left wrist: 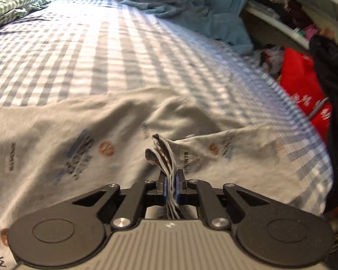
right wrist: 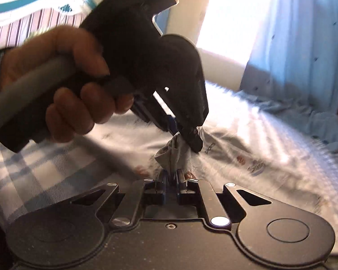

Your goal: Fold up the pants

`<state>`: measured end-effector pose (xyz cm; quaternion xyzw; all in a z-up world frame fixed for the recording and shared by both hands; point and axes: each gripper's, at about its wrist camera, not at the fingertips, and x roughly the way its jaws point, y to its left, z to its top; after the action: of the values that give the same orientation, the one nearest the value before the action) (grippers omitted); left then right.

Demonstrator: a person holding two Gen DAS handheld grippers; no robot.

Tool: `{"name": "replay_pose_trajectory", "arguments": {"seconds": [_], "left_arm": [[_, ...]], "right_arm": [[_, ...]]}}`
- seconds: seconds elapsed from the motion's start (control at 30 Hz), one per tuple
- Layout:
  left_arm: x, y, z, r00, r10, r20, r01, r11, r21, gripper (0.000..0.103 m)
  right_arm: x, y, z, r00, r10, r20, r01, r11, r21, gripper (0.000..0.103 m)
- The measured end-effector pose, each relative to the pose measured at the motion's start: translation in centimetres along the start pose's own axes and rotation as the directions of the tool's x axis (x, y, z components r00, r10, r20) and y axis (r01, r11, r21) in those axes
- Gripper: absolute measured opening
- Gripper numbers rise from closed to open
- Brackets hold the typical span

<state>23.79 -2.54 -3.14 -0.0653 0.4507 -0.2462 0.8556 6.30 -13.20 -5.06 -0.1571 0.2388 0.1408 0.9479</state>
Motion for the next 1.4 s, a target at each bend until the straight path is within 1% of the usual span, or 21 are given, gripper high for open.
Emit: {"name": "replay_pose_trajectory", "arguments": {"seconds": [0.1,0.17,0.2,0.27,0.3,0.33,0.37,0.43,0.53,0.6,0.67,0.7,0.8,0.87,0.9,1.0,1.07,1.17,1.23,1.27,1.4], "left_arm": [[-0.3,0.6,-1.0,0.999,-0.012,0.046,0.012,1.0,0.006,0.015],[-0.9,0.8,-1.4,0.998,-0.001,0.066,0.001,1.0,0.008,0.027],[-1.3,0.8,-1.5,0.997,0.013,0.078,-0.012,1.0,-0.001,0.034],[-2.5,0.8,-1.9,0.992,0.055,0.112,-0.053,0.998,-0.018,0.079],[-3.1,0.6,-1.9,0.984,0.105,0.143,-0.102,0.994,-0.027,0.089],[-3.5,0.3,-2.0,0.971,0.158,0.181,-0.156,0.987,-0.026,0.097],[-3.8,-0.4,-2.0,0.954,0.211,0.213,-0.214,0.977,-0.011,0.097],[-3.3,-2.0,-1.6,0.926,0.287,0.247,-0.301,0.953,0.024,0.098],[-1.2,-4.4,-1.0,0.876,0.396,0.276,-0.413,0.911,0.005,0.102],[0.5,-5.3,-0.9,0.844,0.452,0.29,-0.469,0.883,-0.011,0.102],[2.5,-5.1,-1.1,0.822,0.51,0.254,-0.522,0.852,-0.02,0.102],[3.4,-4.8,-1.3,0.819,0.528,0.224,-0.536,0.844,-0.03,0.103],[3.3,-3.9,-1.4,0.832,0.505,0.229,-0.499,0.862,-0.088,0.103],[3.4,-4.0,-1.4,0.83,0.509,0.23,-0.504,0.86,-0.083,0.103],[3.4,-4.1,-1.4,0.828,0.512,0.23,-0.508,0.858,-0.079,0.103],[3.2,-3.8,-1.8,0.832,0.504,0.23,-0.499,0.862,-0.083,0.103],[3.2,-3.9,-1.8,0.831,0.505,0.232,-0.501,0.862,-0.082,0.103],[3.2,-3.7,-1.8,0.833,0.5,0.235,-0.495,0.865,-0.086,0.103],[2.9,-3.5,-1.9,0.84,0.485,0.244,-0.476,0.874,-0.098,0.103],[2.5,-3.4,-1.9,0.843,0.475,0.254,-0.465,0.879,-0.103,0.103],[0.1,-5.2,-3.6,0.829,0.433,0.354,-0.432,0.898,-0.086,0.103]], "right_arm": [[-0.5,-0.2,-0.2,1.0,0.001,0.015,-0.002,1.0,0.009,0.009],[-1.3,-0.9,-0.3,1.0,0.007,0.029,-0.008,1.0,0.019,0.022],[-2.2,-1.9,-0.6,0.999,0.007,0.05,-0.008,1.0,0.021,0.038],[-3.7,-3.4,-1.1,0.993,-0.048,0.105,0.044,0.998,0.038,0.071],[-4.8,-4.6,-1.6,0.983,-0.119,0.138,0.113,0.992,0.056,0.079],[-5.4,-5.8,-2.0,0.969,-0.191,0.155,0.183,0.981,0.065,0.096],[-5.7,-7.0,-2.2,0.949,-0.269,0.166,0.262,0.963,0.062,0.102],[-4.6,-9.8,-1.9,0.904,-0.4,0.151,0.4,0.916,0.027,0.102],[-1.1,-13.8,-0.9,0.882,-0.451,0.133,0.457,0.89,-0.01,0.102],[1.7,-15.7,-0.5,0.892,-0.438,0.112,0.445,0.895,-0.044,0.102],[3.8,-16.5,-0.4,0.919,-0.384,0.088,0.391,0.917,-0.083,0.102],[4.7,-16.7,-0.4,0.93,-0.356,0.087,0.364,0.925,-0.108,0.102],[7.5,-15.6,-0.7,0.95,-0.304,0.07,0.311,0.911,-0.272,0.102],[7.9,-16.6,-0.6,0.955,-0.291,0.062,0.297,0.918,-0.262,0.102],[8.2,-17.8,-0.5,0.948,-0.318,0.031,0.316,0.919,-0.234,0.102],[8.9,-22.6,-1.5,0.896,-0.441,-0.059,0.429,0.891,-0.145,0.102],[8.7,-25.9,-2.5,0.896,-0.427,-0.12,0.426,0.904,-0.033,0.102],[8.7,-27.4,-3.1,0.861,-0.495,-0.118,0.486,0.868,-0.098,0.102],[7.3,-26.8,-3.2,0.813,-0.572,-0.108,0.561,0.819,-0.121,0.101],[6.1,-26.2,-3.0,0.813,-0.576,-0.08,0.569,0.817,-0.1,0.101],[0.6,-19.9,-2.8,0.864,-0.501,0.06,0.503,0.862,-0.052,0.102]]}}
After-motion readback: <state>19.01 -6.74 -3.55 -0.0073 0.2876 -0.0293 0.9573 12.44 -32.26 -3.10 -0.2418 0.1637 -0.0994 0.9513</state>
